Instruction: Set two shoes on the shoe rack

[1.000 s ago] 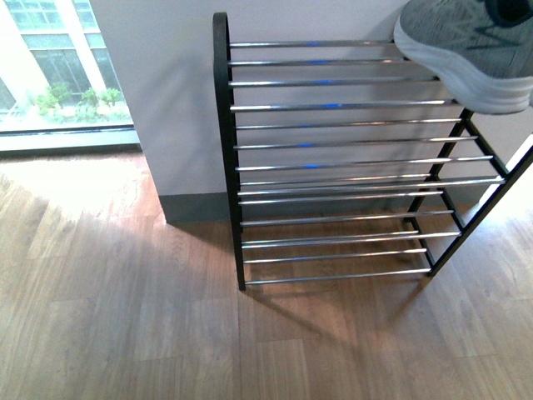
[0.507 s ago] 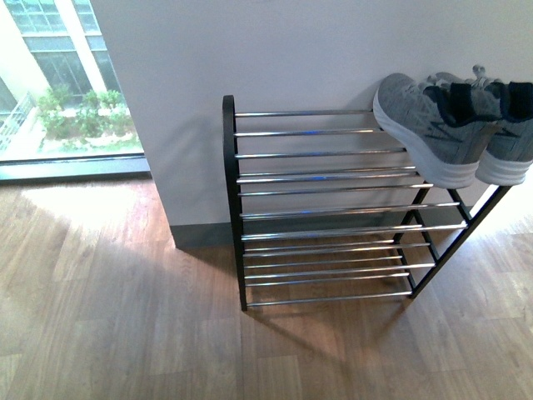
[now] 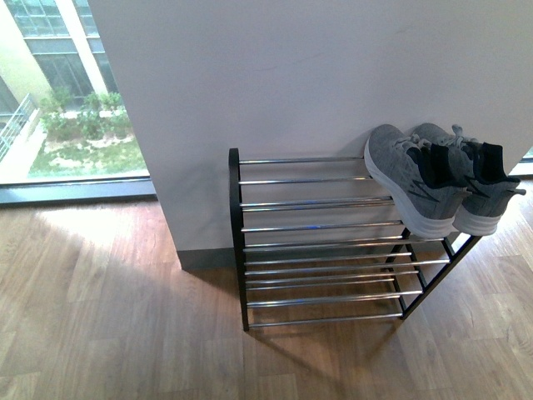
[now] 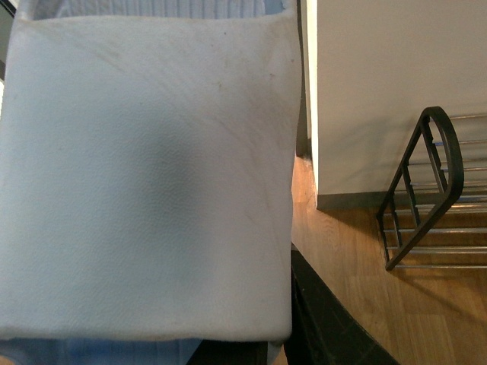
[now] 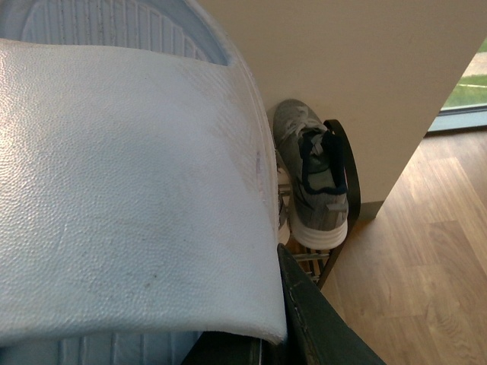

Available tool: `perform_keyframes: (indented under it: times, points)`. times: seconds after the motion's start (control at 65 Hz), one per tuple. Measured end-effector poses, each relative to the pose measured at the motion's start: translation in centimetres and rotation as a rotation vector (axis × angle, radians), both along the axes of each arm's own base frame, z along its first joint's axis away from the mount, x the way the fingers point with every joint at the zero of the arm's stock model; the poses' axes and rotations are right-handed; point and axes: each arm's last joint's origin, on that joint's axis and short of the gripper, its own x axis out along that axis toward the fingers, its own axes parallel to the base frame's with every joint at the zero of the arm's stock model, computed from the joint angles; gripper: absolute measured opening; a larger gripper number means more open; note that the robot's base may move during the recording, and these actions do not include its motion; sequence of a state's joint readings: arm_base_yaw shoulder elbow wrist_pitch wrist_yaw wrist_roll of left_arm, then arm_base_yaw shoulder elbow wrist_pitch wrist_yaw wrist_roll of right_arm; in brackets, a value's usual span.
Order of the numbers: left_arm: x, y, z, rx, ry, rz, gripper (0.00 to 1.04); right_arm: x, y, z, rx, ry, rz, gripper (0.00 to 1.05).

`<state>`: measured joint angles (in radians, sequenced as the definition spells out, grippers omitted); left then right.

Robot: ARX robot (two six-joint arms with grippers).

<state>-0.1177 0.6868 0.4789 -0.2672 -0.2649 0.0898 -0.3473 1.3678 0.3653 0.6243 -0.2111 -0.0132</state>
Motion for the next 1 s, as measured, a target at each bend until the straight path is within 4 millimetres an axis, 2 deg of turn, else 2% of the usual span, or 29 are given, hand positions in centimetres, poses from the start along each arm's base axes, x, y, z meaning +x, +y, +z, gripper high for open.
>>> perform_keyframes:
  times: [0.6, 0.692, 0.83, 1.0]
  points:
    - [0.0, 0.0, -0.1, 0.001, 0.003, 0.002, 0.02, 0.0, 0.1, 0.0, 0.001, -0.001, 0.007, 0.01]
    - [0.0, 0.0, -0.1, 0.001, 0.004, 0.0, 0.02, 0.4, 0.3, 0.2, -0.043, -0.142, 0.074, 0.01]
    - [0.0, 0.0, 0.0, 0.0, 0.002, -0.001, 0.02, 1.9, 1.8, 0.8, -0.03, -0.144, 0.079, 0.01]
    - [0.0, 0.0, 0.0, 0.001, 0.002, 0.001, 0.02, 5.6, 5.9, 0.0, 0.024, -0.025, 0.131, 0.01]
